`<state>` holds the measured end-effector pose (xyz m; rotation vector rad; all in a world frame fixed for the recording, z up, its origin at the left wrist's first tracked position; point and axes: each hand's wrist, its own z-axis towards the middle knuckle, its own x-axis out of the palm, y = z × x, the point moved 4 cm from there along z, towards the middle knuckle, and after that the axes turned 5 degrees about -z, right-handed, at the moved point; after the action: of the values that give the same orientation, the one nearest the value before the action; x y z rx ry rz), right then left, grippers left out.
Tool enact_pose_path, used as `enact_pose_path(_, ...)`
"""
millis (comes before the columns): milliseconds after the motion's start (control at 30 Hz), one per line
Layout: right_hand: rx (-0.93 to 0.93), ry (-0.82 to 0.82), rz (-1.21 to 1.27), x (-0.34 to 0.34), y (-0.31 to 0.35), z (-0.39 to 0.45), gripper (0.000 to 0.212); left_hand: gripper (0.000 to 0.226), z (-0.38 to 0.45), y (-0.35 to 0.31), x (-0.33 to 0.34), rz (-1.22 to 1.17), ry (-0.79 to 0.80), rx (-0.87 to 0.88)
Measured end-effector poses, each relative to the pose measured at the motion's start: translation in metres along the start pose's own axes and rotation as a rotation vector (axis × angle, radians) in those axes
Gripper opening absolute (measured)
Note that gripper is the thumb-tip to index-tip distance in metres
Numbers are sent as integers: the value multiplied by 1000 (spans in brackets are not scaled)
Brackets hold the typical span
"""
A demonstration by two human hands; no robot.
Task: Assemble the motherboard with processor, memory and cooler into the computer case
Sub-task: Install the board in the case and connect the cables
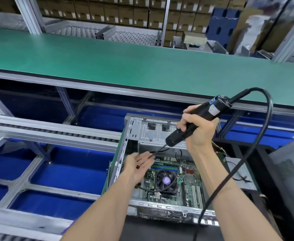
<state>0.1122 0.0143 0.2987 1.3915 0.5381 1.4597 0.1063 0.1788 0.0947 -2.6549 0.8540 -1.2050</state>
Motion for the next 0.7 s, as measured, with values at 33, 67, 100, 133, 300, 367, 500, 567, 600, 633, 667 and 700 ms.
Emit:
enact_pose_path(33, -4, 3, -5, 0, -1, -2, 16, 39, -2, 0, 1, 1, 23, -22)
enact_pose_path(67, -5, 5, -14, 0, -3, -4, 16, 39, -4, 1, 3, -3, 51, -47)
enact_pose_path(100, -4, 5, -21, 0, -5, -5, 15, 45, -5, 1, 4, 0, 75, -63)
enact_pose_path(133, 0, 1, -23, 0, -7, -7, 14, 54, -5, 2, 5, 7, 93, -70)
enact_pose_path(300, 6, -2, -42, -2, -14, -12, 18, 69, -5, 2, 9, 24, 150, -77)
enact_pose_path(367, 7, 0, -39, -3, -14, -13, 18, 70, -4, 3, 10, 21, 149, -85)
enact_pose_path(500, 16, -10, -29, -6, -13, -11, 16, 70, -3, 4, 11, 34, 130, -103)
enact_pose_path(567, 13, -19, -26, -8, -11, -10, 15, 72, -3, 5, 11, 36, 127, -106)
enact_pose_path(600, 11, -22, -22, -9, -10, -9, 15, 72, -4, 5, 11, 34, 127, -107)
enact_pose_path(633, 6, -23, -22, -10, -9, -8, 15, 71, -4, 6, 11, 31, 126, -110)
enact_pose_path(667, 0, -21, -27, -10, -8, -7, 16, 68, -4, 7, 10, 20, 125, -120)
enact_pose_path(700, -6, -20, -34, -11, -7, -6, 16, 63, -4, 7, 8, 11, 119, -131)
